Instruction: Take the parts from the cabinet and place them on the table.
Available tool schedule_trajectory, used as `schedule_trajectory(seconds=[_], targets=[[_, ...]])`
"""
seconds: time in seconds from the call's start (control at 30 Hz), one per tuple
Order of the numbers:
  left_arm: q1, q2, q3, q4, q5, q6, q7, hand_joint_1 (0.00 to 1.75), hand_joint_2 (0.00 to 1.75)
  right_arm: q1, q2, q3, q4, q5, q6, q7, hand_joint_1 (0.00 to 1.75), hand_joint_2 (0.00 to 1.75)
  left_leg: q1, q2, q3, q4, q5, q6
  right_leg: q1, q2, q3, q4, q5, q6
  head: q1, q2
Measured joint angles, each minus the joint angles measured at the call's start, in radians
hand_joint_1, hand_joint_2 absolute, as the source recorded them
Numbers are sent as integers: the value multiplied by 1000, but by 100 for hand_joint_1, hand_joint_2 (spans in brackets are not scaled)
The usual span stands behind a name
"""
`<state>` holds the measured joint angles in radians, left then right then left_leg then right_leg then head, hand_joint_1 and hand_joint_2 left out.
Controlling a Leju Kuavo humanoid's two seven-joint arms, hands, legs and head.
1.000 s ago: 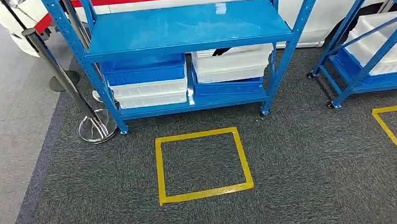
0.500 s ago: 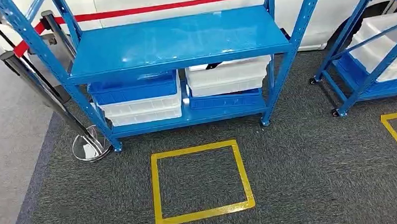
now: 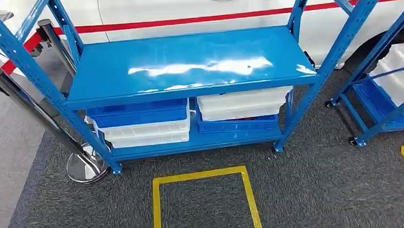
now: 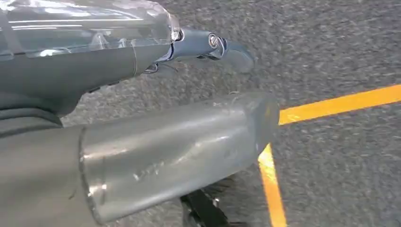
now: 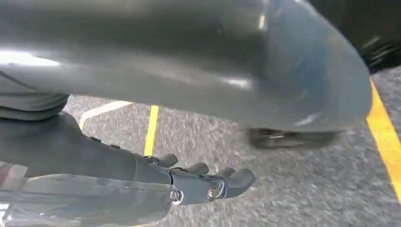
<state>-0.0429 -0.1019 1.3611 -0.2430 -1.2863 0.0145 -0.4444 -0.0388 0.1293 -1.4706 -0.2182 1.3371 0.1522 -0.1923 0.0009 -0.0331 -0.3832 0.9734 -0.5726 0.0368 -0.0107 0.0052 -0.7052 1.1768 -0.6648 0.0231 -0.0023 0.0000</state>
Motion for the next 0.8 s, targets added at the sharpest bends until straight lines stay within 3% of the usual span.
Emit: schedule_trajectory(seconds=[0.03, 0.07, 0.1, 0.13, 0.17, 0.2, 0.23, 0.27, 0.3, 0.33, 0.4, 0.43, 0.47, 0.5, 0.57, 0.6, 0.67, 0.73, 0.77, 0.8], targets=[[4, -1, 0, 0, 0, 0, 0, 0, 0, 8, -2, 0, 0, 0, 0, 0, 0, 0, -1, 1, 16, -3, -23, -2, 5, 0, -17, -69, 149, -7, 0, 0], [1, -2, 0, 0, 0, 0, 0, 0, 0, 14, -3, 0, 0, 0, 0, 0, 0, 0, -5, 1, 45, 8, -47, -5, 10, 0, -37, -131, 322, -14, 5, 0], [4, -3, 0, 1, 0, 0, 2, 0, 0, 15, -5, 0, 0, 0, 0, 1, 0, 0, -7, -6, 56, -10, -67, -18, 13, 4, -24, -110, 316, -18, 3, 0], [3, -3, 0, 0, 0, 0, 2, 0, 0, 10, -5, 0, 0, 0, 0, -1, 0, 0, -3, -6, 82, -30, -79, -24, 12, 3, -13, -105, 300, -25, -2, 0], [1, -3, 0, 0, 0, 2, 1, 0, 0, 6, -5, 0, 0, 0, 0, -1, 0, 0, -6, -5, 95, -17, -58, -29, 14, 5, 5, -114, 280, -34, -4, 0], [-7, -3, 0, 0, 0, 2, 1, 0, 0, 3, -5, 0, 0, 0, 0, -1, 0, 0, -9, -6, 74, 42, -16, -36, 12, 6, 32, -123, 268, -41, 2, 0], [-14, -3, 0, 1, 0, 2, 1, 0, 0, 3, -2, 0, 0, 0, 0, -1, 0, 0, -5, 4, 27, 144, 26, -39, 7, 3, 62, -141, 251, -46, -1, 0], [-17, -5, 0, 1, 0, 2, 0, 0, 0, 4, -2, 0, 0, 0, 0, -1, 0, 0, -4, 15, -28, 234, 49, -44, 4, 0, 91, -155, 236, -54, -8, 0], [-17, -5, 0, 1, 0, 2, 0, 0, 0, 2, -2, 0, 0, 0, 0, -2, 0, 0, -1, 19, -82, 298, 32, -50, 2, 1, 120, -166, 221, -56, -17, 1], [-15, -3, 0, 1, 0, 3, 1, 0, 0, -1, -3, 0, 0, 0, 0, -2, 0, 0, 2, 20, -132, 330, -20, -57, 1, 4, 150, -177, 204, -55, -17, 0], [-10, -2, 0, 1, 0, 3, 1, 0, 0, 2, -2, 0, 0, 0, 0, 0, 0, 0, 8, 23, -208, 325, -154, -63, -3, 6, 214, -195, 176, -50, -19, 0], [-9, -3, 0, 1, 0, 6, 1, 0, 0, 3, -2, 0, 0, 0, 0, 0, 0, 0, 10, 25, -239, 305, -199, -66, -5, 9, 243, -200, 157, -46, -21, 0], [-8, -3, 0, 1, 0, 8, 1, 0, 0, 2, -2, 0, 0, 0, 0, 0, 0, 0, 11, 26, -261, 274, -202, -68, -6, 10, 266, -200, 138, -43, -21, 0], [-6, -3, 0, 1, 0, 11, 0, 0, 0, 2, -2, 0, 0, 0, -1, 0, 0, 0, 12, 27, -283, 224, -154, -65, -7, 10, 291, -201, 117, -39, -23, 0], [4, -3, 0, 1, 0, 19, -2, 0, 0, 11, -2, 0, 0, 0, -1, 0, 0, 0, 12, 31, -321, 111, 120, -53, -6, 10, 317, -201, 77, -32, -24, 0], [10, -2, 0, 1, -2, 29, -7, 0, 0, 9, -2, -1, 0, 0, -1, -1, 0, 0, 6, 33, -342, 79, 243, -43, -1, 20, 333, -173, 53, -21, -26, 0], [6, -3, -2, 1, -6, 43, -16, 0, 0, 2, -2, -1, 0, 0, -3, -2, 0, 0, 0, 27, -342, 117, 215, -27, -4, 16, 343, -180, 19, -3, -21, 0], [-8, -3, -8, 1, -6, 51, -29, 0, 0, -10, -2, 0, 0, 0, -3, -5, 0, 0, 6, 24, -333, 103, 200, -11, -8, 9, 366, -197, 0, 10, -21, 0], [-10, -3, -10, 1, -5, 53, -32, 0, 0, -11, -2, 0, 0, 0, -3, -5, 0, 0, 5, 24, -323, 97, 194, -5, -9, 5, 360, -178, -13, 12, -15, 0], [-12, -3, -10, 1, -3, 54, -32, 0, 0, -15, -2, 0, 0, 0, -3, -8, 0, 0, 5, 26, -312, 91, 190, 2, -8, 1, 327, -119, -50, 13, -13, 0]])
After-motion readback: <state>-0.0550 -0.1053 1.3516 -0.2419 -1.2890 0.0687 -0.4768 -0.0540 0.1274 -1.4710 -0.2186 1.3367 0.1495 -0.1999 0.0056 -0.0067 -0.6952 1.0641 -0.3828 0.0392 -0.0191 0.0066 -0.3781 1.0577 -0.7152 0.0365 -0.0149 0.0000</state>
